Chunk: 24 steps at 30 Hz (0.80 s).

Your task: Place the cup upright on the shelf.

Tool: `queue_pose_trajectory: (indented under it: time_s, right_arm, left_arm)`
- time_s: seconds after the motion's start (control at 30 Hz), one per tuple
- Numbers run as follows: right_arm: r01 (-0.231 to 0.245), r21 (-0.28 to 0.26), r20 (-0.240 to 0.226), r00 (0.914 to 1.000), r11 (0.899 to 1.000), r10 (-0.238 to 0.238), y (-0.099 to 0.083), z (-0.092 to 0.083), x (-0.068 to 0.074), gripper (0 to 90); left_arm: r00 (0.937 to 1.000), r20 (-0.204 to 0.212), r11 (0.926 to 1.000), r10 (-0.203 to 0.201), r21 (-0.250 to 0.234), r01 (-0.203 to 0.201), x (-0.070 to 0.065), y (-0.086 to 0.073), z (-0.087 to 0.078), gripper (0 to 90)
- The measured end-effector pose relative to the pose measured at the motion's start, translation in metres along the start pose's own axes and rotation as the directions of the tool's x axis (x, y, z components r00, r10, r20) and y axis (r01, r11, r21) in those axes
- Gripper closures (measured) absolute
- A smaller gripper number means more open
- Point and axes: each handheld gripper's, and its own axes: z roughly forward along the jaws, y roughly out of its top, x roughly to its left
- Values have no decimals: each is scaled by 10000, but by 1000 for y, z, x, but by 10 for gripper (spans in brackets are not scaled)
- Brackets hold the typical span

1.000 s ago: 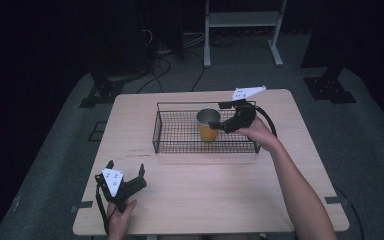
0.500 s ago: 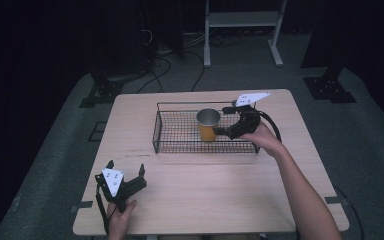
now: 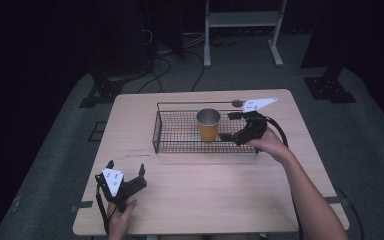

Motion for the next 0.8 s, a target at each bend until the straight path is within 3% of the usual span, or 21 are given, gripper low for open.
queue_pose_trajectory:
  time_s: [0.8]
  right_arm:
    - [-314,137,210,9993,9994,311,-31,-24,8,0]
  left_arm:
    - [10000,10,10000,-11,8,11,0,0,0,0]
